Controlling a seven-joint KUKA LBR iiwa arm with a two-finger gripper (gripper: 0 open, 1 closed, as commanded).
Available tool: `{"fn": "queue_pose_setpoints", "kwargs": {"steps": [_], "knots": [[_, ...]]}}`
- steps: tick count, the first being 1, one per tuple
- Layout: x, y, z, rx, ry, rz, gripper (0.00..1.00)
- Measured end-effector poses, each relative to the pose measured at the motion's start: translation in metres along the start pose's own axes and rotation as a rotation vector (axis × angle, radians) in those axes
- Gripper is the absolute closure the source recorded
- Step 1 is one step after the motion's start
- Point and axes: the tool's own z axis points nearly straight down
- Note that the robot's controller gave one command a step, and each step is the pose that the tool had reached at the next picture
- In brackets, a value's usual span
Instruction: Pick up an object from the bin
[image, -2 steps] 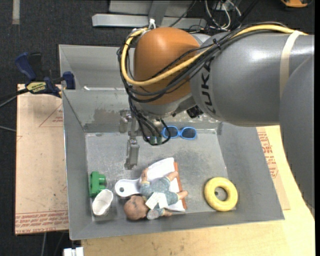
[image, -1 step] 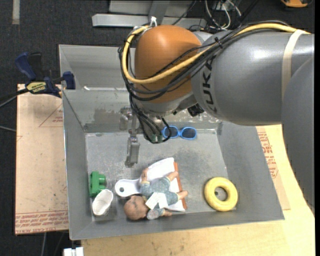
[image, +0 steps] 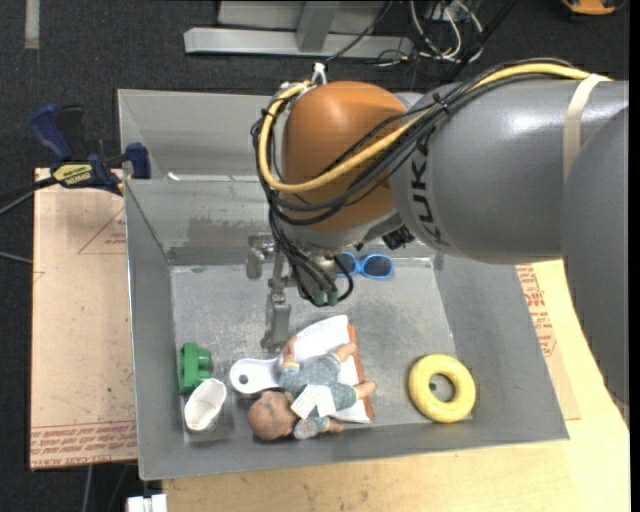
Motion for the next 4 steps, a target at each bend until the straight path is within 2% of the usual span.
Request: {"fn": "queue_pose_setpoints", "kwargs": {"steps": [1, 2, 3, 4], "knots": [[0.009, -0.021, 0.032, 0.002, 0.005, 0.006, 0.0], [0.027, -0.041, 0.082, 0.0, -0.002, -0.081, 0.0], [0.051, -0.093, 0.125, -0.004, -0.014, -0.02, 1.0], [0.051, -0.093, 0.125, -0.004, -0.014, -0.02, 0.0]]}}
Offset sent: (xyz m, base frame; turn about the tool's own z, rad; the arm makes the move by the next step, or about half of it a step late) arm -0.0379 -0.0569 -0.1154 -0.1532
